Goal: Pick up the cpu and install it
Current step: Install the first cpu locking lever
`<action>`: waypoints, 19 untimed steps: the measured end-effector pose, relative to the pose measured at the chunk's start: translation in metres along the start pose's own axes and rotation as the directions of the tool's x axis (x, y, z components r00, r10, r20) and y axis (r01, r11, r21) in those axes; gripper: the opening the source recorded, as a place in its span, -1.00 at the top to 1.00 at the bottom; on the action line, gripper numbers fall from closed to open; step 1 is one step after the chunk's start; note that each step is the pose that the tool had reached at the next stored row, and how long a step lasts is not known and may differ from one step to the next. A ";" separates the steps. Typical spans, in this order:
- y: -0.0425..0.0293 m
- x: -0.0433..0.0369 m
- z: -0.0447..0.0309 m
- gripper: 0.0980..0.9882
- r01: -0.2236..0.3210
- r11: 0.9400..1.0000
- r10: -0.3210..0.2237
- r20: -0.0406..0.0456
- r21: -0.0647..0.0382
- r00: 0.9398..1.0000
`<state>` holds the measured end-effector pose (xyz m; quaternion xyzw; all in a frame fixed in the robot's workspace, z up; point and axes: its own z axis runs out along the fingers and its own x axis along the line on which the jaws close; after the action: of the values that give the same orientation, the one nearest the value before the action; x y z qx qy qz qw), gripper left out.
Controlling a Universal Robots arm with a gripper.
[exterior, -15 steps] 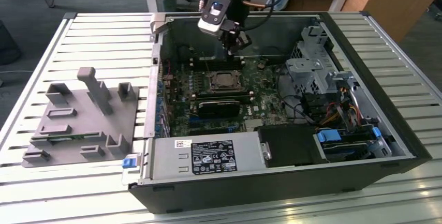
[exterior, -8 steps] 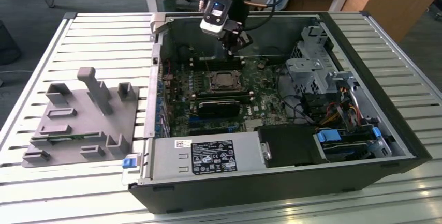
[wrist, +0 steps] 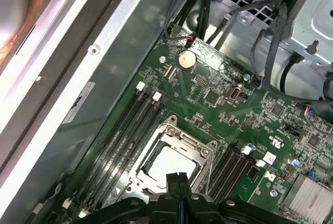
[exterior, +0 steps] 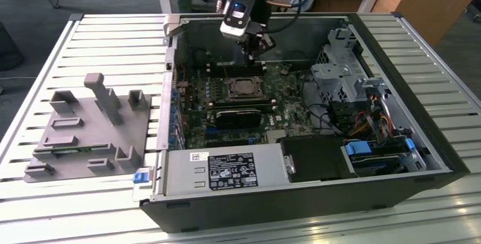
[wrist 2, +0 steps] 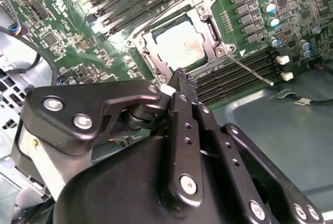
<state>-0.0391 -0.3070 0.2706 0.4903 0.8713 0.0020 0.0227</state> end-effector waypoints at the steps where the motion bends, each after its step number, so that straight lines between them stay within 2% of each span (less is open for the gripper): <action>1: 0.0000 0.0000 0.0000 0.98 0.006 1.000 -0.006 0.000 0.000 1.000; 8: 0.0000 0.0000 0.0000 0.98 0.053 0.999 -0.053 -0.001 -0.002 0.999; 19: 0.0000 0.0000 0.0000 0.98 0.122 0.993 -0.122 -0.003 -0.005 0.993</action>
<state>-0.0391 -0.3070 0.2706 0.4360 0.8997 0.0034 0.0226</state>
